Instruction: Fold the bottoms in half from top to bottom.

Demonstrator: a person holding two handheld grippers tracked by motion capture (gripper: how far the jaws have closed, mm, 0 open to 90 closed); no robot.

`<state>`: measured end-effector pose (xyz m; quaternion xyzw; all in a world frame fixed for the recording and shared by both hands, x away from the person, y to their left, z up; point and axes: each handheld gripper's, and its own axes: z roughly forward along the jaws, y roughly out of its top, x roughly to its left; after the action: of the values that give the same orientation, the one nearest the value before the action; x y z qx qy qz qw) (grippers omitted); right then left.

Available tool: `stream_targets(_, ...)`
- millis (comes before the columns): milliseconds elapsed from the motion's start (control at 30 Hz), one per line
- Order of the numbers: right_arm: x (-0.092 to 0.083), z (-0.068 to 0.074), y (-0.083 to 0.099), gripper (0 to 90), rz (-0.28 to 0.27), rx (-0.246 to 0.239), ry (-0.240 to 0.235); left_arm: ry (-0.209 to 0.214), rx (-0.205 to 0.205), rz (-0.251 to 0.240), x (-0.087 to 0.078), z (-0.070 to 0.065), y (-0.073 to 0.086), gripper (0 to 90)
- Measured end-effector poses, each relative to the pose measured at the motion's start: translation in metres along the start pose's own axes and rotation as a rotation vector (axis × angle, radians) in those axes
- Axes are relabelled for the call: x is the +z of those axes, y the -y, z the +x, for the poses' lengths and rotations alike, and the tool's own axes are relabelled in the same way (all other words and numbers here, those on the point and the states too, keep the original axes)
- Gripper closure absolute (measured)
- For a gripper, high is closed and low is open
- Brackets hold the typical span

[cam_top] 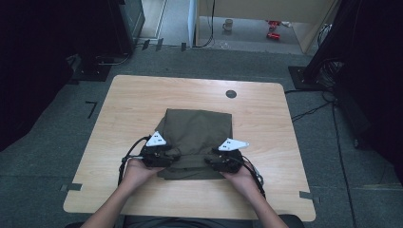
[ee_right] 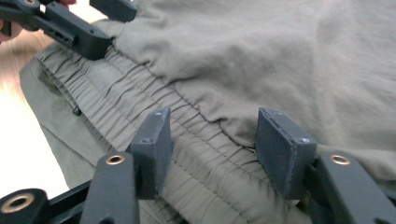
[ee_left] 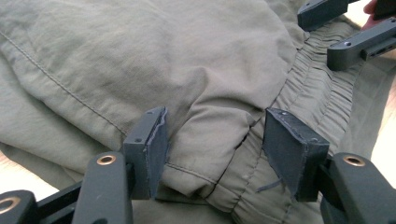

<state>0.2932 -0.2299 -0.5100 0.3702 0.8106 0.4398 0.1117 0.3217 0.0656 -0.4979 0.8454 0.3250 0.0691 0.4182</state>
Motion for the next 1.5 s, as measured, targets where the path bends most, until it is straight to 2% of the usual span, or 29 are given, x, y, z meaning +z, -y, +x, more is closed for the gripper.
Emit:
stream_targets(67, -0.006, -0.001, -0.004, 42.9, -0.014, 0.015, 0.019, -0.009, 0.003, -0.006, -0.004, -0.002, -0.003, 39.1)
stream_targets(267, -0.018, -0.006, -0.012, 41.6, -0.048, 0.038, 0.035, -0.034, 0.012, -0.036, -0.014, -0.002, -0.008, 38.8)
stream_targets(367, -0.023, -0.008, -0.014, 41.0, -0.061, 0.043, 0.049, -0.024, -0.007, -0.056, -0.021, 0.001, -0.009, 38.6)
stream_targets(533, -0.029, -0.014, -0.013, 40.0, -0.063, 0.059, 0.077, -0.042, -0.017, -0.066, -0.031, 0.008, -0.009, 38.5)
stream_targets(667, -0.034, -0.020, -0.013, 38.4, -0.059, 0.053, 0.105, -0.064, -0.019, -0.078, -0.039, 0.014, -0.008, 38.1)
stream_targets(867, -0.039, -0.029, -0.010, 35.8, -0.055, 0.060, 0.142, -0.096, -0.033, -0.079, -0.049, 0.025, -0.005, 37.6)
stream_targets(1133, -0.046, -0.043, -0.006, 34.8, -0.054, 0.090, 0.164, -0.135, -0.035, -0.063, -0.056, 0.037, 0.002, 37.0)
stream_targets(1267, -0.050, -0.048, -0.004, 34.3, -0.056, 0.101, 0.181, -0.133, -0.048, -0.059, -0.058, 0.042, 0.004, 36.7)
stream_targets(1367, -0.054, -0.056, 0.000, 33.1, -0.057, 0.099, 0.210, -0.159, -0.048, -0.048, -0.061, 0.050, 0.008, 36.6)
stream_targets(1500, -0.057, -0.063, 0.005, 31.9, -0.054, 0.105, 0.238, -0.178, -0.070, -0.045, -0.064, 0.059, 0.013, 36.3)
